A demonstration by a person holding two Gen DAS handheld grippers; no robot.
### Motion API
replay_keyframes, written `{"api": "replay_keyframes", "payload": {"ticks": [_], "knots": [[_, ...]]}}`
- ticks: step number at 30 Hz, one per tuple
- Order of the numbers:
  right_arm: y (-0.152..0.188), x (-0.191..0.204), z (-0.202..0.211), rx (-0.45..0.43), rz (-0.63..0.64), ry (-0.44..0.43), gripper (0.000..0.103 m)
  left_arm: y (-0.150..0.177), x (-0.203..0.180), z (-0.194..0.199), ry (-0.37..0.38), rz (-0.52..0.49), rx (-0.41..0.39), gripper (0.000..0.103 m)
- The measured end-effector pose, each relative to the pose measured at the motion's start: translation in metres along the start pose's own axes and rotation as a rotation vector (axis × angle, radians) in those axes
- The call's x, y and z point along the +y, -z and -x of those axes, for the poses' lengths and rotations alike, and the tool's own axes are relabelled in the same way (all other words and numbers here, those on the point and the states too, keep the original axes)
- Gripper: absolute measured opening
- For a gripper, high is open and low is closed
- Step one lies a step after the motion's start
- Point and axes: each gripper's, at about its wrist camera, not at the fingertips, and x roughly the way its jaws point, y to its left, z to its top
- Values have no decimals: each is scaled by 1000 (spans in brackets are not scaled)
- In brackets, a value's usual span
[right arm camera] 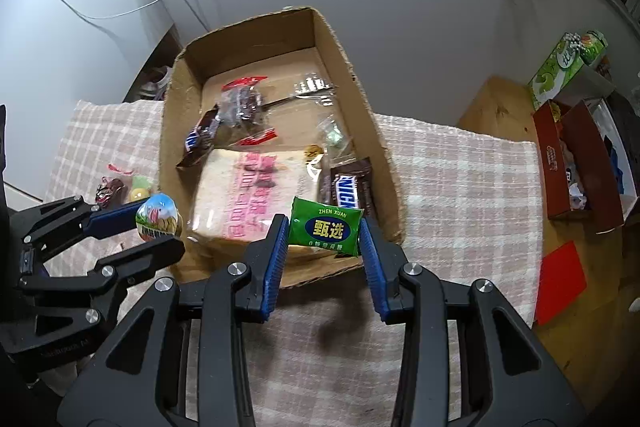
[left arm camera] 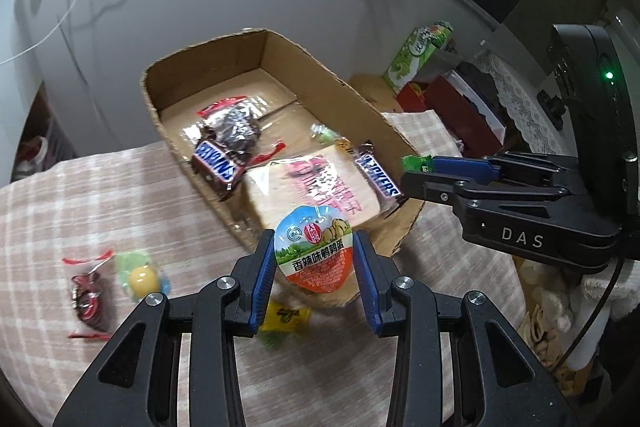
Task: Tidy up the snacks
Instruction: 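Carry the jelly cup and green candy over the box with both tools, then open both tools to release the jelly cup and green candy into the box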
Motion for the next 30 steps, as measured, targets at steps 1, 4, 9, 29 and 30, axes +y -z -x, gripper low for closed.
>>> {"api": "replay_keyframes", "payload": {"ticks": [1, 4, 9, 29, 30], "knots": [[-1, -1, -1, 1, -3, -3, 38, -1, -2, -2, 1, 0, 3, 36], [-3, -3, -3, 1, -2, -1, 38, -4, -6, -7, -2, -6, 7, 36], [-4, -2, -6, 2, 8, 2, 39, -7, -8, -12, 0, -9, 16, 37], [-3, 0, -1, -9, 19, 25, 55, -7, -7, -11, -13, -9, 5, 49], [-3, 2, 1, -11, 21, 22, 55, -6, -6, -9, -11, -5, 3, 49]]}}
